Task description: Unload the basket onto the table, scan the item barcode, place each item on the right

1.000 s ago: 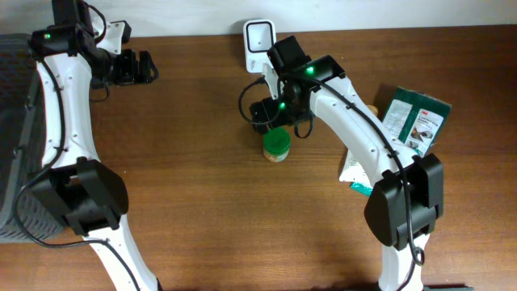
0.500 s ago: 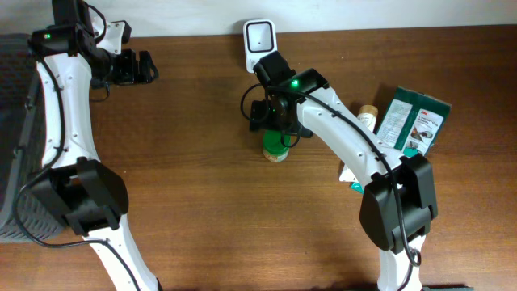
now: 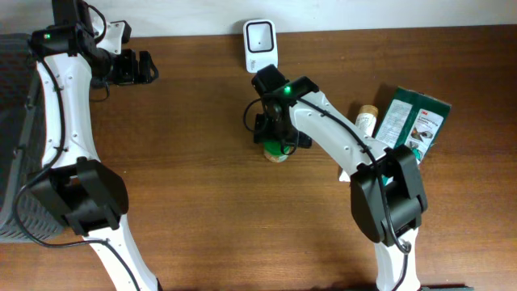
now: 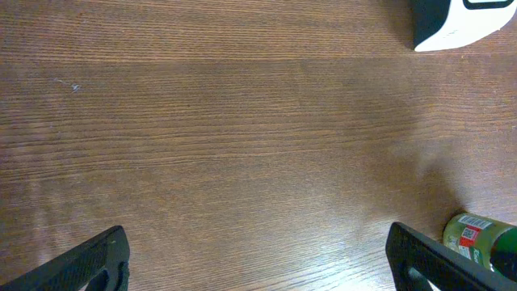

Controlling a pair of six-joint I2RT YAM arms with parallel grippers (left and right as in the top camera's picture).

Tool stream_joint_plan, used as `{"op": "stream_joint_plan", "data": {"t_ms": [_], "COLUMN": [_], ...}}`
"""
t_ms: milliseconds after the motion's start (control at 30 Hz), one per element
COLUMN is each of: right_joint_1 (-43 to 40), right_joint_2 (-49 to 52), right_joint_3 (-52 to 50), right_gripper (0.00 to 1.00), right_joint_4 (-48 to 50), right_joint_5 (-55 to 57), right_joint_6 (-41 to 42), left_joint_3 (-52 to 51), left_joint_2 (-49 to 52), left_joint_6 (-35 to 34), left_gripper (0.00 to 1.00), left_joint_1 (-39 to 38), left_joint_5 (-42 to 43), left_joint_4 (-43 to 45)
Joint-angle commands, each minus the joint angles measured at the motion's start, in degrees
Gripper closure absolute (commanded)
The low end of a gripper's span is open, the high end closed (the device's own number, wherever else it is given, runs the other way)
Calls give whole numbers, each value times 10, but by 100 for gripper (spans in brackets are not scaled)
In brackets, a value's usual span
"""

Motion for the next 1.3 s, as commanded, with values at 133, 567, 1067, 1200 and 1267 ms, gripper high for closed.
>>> {"op": "stream_joint_plan", "data": {"t_ms": [133, 567, 1067, 1200, 1267], "right_joint_1": [12, 12, 11, 11, 11], "right_joint_2": [2, -1, -23, -14, -6], "right_joint_3": [-2, 36, 110, 101, 89], "right_gripper": [33, 26, 1, 2, 2], "right_joint_4": [-2, -13, -62, -59, -58], "right_joint_5": [18, -8, -49, -85, -42], "right_joint_6": [-123, -727, -508, -395, -247], "left_joint_3": [10, 10, 10, 10, 10], "left_joint_2": [-3, -3, -3, -3, -3], "left_joint_6": [-5, -5, -5, -5, -5], "left_gripper": [1, 1, 1, 1, 1], "left_joint_1": [2, 2, 2, 2, 2], "left_joint_5": [8, 8, 8, 8, 8], "left_joint_4": [-1, 0, 0, 0, 0]}}
